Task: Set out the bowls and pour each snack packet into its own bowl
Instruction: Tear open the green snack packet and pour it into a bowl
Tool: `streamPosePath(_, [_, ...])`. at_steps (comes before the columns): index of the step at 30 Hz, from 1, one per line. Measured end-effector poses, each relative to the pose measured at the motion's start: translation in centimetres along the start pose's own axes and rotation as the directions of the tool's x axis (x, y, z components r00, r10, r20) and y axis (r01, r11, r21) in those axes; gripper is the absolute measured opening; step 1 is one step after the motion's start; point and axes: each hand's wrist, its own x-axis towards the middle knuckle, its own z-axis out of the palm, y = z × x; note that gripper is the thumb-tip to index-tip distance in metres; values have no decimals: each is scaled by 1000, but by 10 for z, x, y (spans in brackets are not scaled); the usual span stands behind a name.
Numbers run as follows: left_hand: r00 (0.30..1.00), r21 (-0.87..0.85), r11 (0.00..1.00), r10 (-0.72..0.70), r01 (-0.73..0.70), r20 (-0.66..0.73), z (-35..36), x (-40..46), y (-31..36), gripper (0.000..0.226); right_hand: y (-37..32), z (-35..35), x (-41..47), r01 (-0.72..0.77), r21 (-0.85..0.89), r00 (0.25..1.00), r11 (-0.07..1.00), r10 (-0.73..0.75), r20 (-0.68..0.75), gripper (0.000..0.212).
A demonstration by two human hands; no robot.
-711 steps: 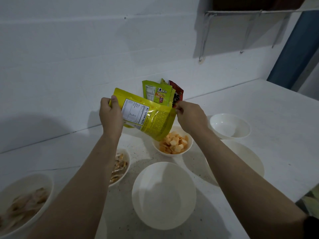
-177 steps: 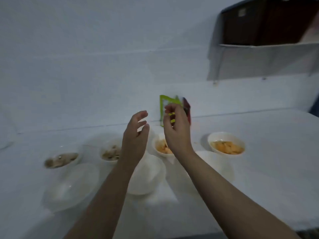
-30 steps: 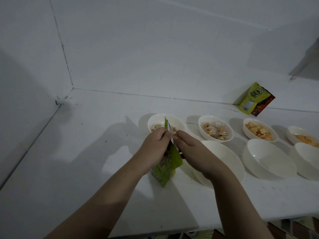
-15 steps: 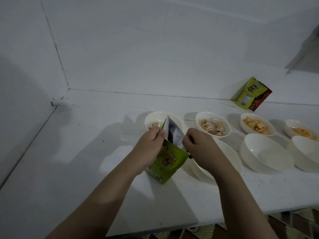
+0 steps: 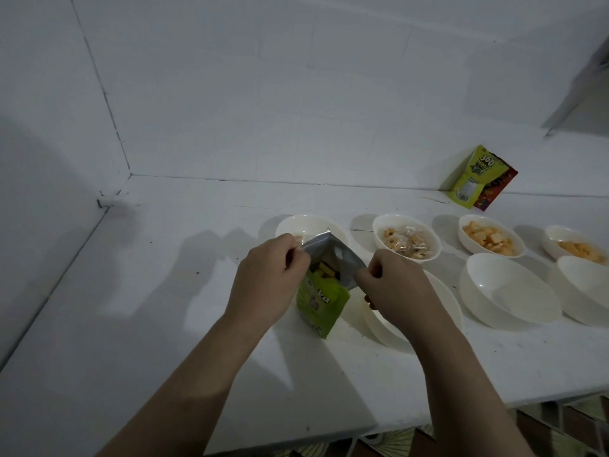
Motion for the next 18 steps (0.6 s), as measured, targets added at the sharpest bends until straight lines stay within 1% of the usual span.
streamPosePath(4, [996, -29, 998, 61, -59, 60, 2, 0, 3, 27, -8, 2, 4, -12, 60, 982, 998, 1, 187, 26])
streamPosePath(5, [996, -26, 998, 64, -62, 62, 3, -1, 3, 28, -8, 4, 6, -27, 65, 979, 998, 13, 205, 26])
streamPosePath(6, [997, -14, 998, 63, -62, 39, 4, -1, 2, 29, -7, 6, 9, -36, 73, 979, 997, 20, 204, 26])
streamPosePath(8, [996, 25, 998, 61, -59, -71, 4, -1, -3, 29, -3, 8, 13, -65, 111, 981, 992, 43, 188, 24])
streamPosePath(9, [992, 27, 998, 53, -50, -119, 3, 0, -6, 28, -3, 7, 12, -75, 133, 982, 988, 50, 183, 26])
streamPosePath(10, [989, 9, 999, 53, -52, -138, 2, 1, -8, 28, -2, 8, 12, -58, 144, 986, 988, 34, 165, 29])
streamPosePath(11, [990, -31, 997, 66, -71, -127, 1, 1, -9, 29, -2, 9, 10, -32, 139, 990, 990, 12, 143, 32])
streamPosePath(13, [992, -166, 980, 102, -113, -74, 0, -2, -5, 33, -4, 9, 5, 19, 128, 995, 992, -31, 94, 37])
streamPosePath(14, [995, -250, 964, 79, -93, -65, 0, -3, -2, 34, -4, 8, 3, 43, 137, 996, 990, -52, 69, 39])
streamPosePath(15, [997, -329, 944, 14, -37, -71, 0, -4, 0, 33, -5, 6, 0, 64, 156, 997, 986, -71, 41, 41])
streamPosePath(16, [993, -375, 926, -83, 46, -82, 1, -3, -2, 33, -6, 3, -2, 84, 175, 996, 981, -88, 14, 43])
streamPosePath(17, [980, -369, 918, -185, 145, -74, 3, -1, -8, 30, -7, 0, -4, 98, 193, 995, 976, -99, -3, 44])
streamPosePath(18, [960, -301, 918, -280, 258, -30, 4, 1, -17, 26, -9, -3, -7, 117, 204, 993, 972, -116, -17, 44])
